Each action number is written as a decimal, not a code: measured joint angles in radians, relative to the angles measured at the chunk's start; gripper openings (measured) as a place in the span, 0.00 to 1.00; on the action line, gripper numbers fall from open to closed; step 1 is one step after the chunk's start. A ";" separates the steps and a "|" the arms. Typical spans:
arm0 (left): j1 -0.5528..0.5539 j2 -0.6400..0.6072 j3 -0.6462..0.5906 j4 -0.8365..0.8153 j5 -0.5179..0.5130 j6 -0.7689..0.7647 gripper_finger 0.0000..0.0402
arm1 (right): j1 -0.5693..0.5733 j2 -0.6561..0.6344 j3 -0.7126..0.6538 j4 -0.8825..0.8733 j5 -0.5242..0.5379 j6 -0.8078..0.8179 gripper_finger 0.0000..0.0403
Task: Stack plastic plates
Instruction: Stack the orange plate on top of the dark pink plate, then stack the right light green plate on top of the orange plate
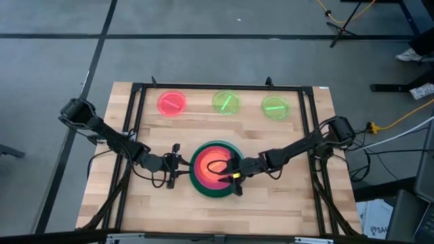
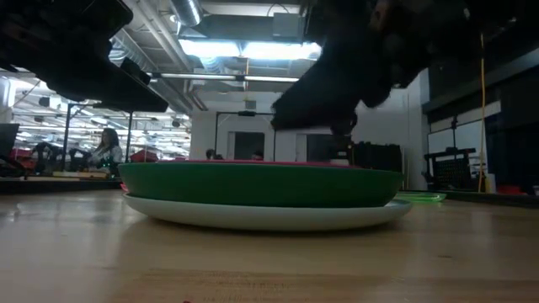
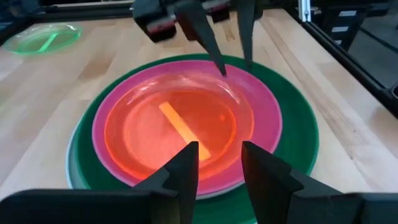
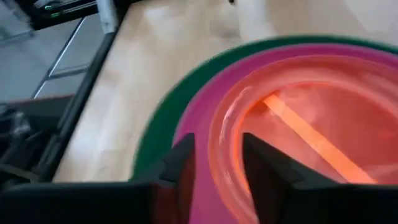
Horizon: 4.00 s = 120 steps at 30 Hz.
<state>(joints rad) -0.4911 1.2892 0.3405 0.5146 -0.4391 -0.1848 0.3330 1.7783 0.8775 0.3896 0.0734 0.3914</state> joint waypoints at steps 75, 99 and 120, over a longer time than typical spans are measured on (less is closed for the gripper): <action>0.000 0.000 -0.001 -0.005 -0.097 -0.047 0.29 | -0.805 -0.156 -0.173 -0.680 0.354 -0.194 0.04; 0.000 0.000 -0.001 -0.005 -0.095 -0.050 0.29 | -0.286 -0.265 -0.088 -0.597 0.409 -0.246 0.00; 0.000 0.000 -0.001 0.005 -0.096 -0.050 0.29 | 0.031 -0.170 -0.042 -0.067 0.144 -0.451 0.00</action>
<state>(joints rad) -0.4911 1.2892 0.3397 0.5194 -0.5346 -0.2344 0.3636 1.6082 0.8356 0.3230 0.2169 -0.0598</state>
